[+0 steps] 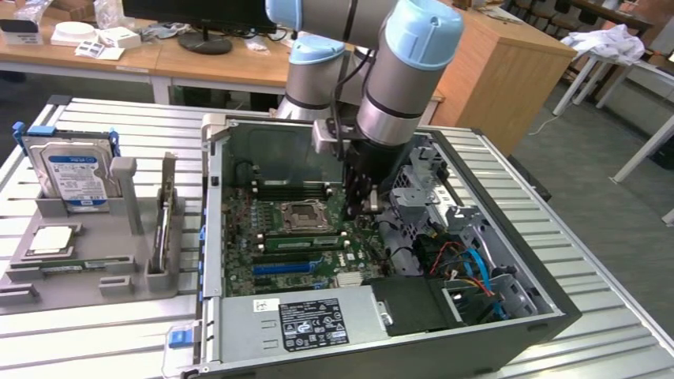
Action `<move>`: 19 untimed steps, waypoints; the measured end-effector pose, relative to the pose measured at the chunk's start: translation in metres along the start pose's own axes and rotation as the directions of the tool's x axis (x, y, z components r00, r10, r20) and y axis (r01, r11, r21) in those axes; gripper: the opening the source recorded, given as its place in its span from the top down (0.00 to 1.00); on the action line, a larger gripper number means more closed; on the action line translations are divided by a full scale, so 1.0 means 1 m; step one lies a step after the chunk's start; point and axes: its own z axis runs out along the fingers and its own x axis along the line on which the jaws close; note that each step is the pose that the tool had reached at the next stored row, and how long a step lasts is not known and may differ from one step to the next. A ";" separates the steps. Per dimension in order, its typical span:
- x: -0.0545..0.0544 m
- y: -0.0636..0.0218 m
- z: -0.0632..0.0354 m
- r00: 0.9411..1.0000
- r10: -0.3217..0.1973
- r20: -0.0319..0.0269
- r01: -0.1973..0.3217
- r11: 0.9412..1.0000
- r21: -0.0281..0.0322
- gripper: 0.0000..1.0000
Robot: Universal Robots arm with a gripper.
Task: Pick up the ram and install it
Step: 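Press down the ram until it locks into place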
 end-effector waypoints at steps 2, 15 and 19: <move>0.000 0.0000 0.0021 1.000 0.000 0.000 0.000 1.000 0.000 0.89; 0.001 0.0000 0.0102 1.000 0.000 0.000 0.000 1.000 0.000 0.89; 0.003 0.0000 0.0101 1.000 0.000 0.000 0.000 1.000 0.000 0.89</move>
